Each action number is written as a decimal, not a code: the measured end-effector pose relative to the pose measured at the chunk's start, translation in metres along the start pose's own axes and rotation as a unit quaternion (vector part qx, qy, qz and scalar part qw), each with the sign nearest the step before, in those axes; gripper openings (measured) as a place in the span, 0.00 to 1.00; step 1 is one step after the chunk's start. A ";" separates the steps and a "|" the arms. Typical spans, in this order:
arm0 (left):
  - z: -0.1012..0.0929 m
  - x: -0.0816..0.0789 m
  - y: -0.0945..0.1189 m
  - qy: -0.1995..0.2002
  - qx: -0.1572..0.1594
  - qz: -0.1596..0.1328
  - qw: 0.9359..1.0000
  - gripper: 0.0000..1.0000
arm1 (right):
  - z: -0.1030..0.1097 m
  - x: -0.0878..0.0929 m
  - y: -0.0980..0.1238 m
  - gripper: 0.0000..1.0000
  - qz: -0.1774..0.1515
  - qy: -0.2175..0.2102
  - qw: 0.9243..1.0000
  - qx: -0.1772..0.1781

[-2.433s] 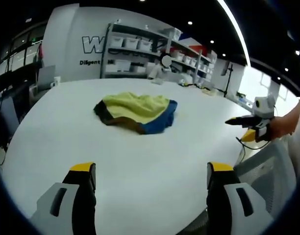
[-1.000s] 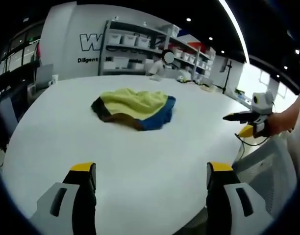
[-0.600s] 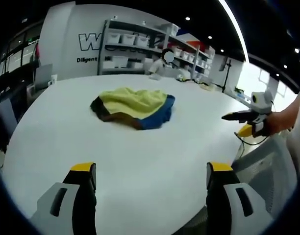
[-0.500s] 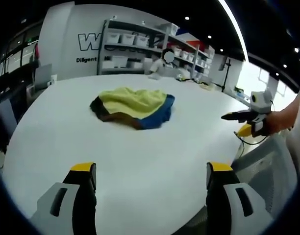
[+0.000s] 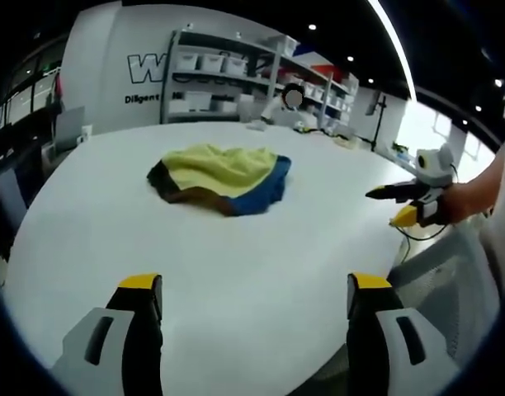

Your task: Fold the garment on the visible template until the final outline fits inside the template.

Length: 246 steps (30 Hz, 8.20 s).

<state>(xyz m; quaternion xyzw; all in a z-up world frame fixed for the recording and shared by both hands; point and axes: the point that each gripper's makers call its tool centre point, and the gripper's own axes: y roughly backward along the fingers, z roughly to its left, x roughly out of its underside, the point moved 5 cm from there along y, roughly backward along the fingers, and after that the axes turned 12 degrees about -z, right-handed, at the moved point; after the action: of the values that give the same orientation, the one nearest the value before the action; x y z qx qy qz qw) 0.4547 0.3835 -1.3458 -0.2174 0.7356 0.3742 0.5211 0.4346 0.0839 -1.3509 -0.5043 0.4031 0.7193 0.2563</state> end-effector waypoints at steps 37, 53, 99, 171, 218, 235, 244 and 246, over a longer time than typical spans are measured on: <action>0.008 -0.013 -0.005 0.004 -0.008 -0.015 1.000 0.87 | 0.006 -0.027 -0.141 0.51 0.063 0.135 0.983 -0.103; 0.010 -0.009 -0.008 0.011 -0.006 -0.010 1.000 0.86 | 0.009 -0.026 -0.179 0.34 0.106 0.278 0.942 -0.154; 0.016 -0.017 -0.021 0.004 0.001 -0.012 1.000 0.83 | -0.005 -0.044 -0.184 0.00 0.102 0.286 0.938 -0.168; 0.049 -0.037 -0.136 -0.274 -0.016 0.012 0.961 0.22 | 0.013 -0.195 -0.087 0.00 -0.055 0.252 0.946 -0.195; 0.058 -0.082 -0.111 -0.259 -0.090 -0.045 0.961 0.08 | 0.004 -0.225 -0.092 0.00 -0.063 0.235 0.953 -0.181; 0.055 -0.126 -0.070 -0.243 -0.044 -0.083 0.965 0.07 | -0.028 -0.177 -0.081 0.00 -0.010 0.207 0.966 -0.155; 0.030 -0.121 -0.043 -0.197 0.036 -0.057 0.978 0.07 | -0.028 -0.157 -0.062 0.00 0.021 0.180 0.966 -0.187; 0.028 -0.124 -0.038 -0.183 0.044 -0.061 0.980 0.07 | -0.025 -0.151 -0.055 0.00 0.033 0.172 0.964 -0.202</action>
<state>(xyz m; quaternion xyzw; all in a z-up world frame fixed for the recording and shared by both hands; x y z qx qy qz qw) 0.5437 0.3726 -1.2474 -0.1666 0.6292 0.3429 0.6774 0.5450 0.0984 -1.2326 -0.6485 0.3036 0.6961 0.0520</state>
